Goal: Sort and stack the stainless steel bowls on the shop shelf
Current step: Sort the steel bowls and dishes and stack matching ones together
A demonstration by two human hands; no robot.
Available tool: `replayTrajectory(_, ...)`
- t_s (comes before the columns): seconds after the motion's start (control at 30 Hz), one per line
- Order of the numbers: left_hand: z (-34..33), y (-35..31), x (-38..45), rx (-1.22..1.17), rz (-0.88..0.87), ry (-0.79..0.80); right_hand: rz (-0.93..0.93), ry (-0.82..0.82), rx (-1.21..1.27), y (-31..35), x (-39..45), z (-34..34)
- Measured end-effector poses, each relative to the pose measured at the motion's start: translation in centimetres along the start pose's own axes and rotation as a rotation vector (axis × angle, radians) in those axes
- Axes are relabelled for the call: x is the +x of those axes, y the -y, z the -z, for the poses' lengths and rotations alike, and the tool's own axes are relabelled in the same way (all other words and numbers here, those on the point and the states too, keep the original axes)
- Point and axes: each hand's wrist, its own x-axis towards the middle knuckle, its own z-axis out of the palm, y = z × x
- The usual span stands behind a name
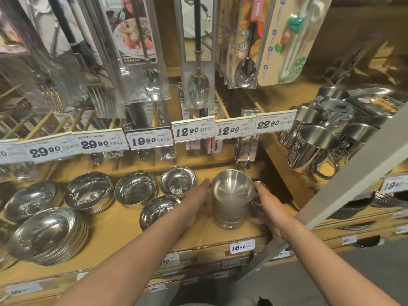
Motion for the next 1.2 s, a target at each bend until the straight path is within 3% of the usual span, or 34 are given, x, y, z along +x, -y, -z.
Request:
replayTrajectory(0.17, -0.7, 0.3, -0.8, -0.169, 0.052, 0.139, 0.025, 0.1, 0.033, -0.5, -0.3, -0.8)
replayTrajectory(0.77, -1.2, -0.1, -1.3, -0.239, 0.034, 0.098, 0.021, 0.131, 0.102, 0.3, 0.0, -0.9)
replayTrajectory(0.87, -0.2, 0.3, -1.7, -0.271, 0.047, 0.084, -0.015, 0.075, 0.177, -0.8, -0.3, 0.0)
replayTrajectory(1.0, 4.3, 3.0, -2.2, -0.191, -0.022, -0.114, -0.156, 0.042, 0.164, -5.7, -1.9, 0.4)
replayTrajectory(1.13, 10.9, 7.1, -3.0, 0.111, -0.159, -0.504, -0.284, 0.172, 0.016, -9.9, -3.1, -2.4)
replayTrajectory(1.2, 13.3, 8.5, -2.9, 0.114, -0.137, -0.606, -0.272, 0.227, -0.015, -10.1, -2.8, -4.9)
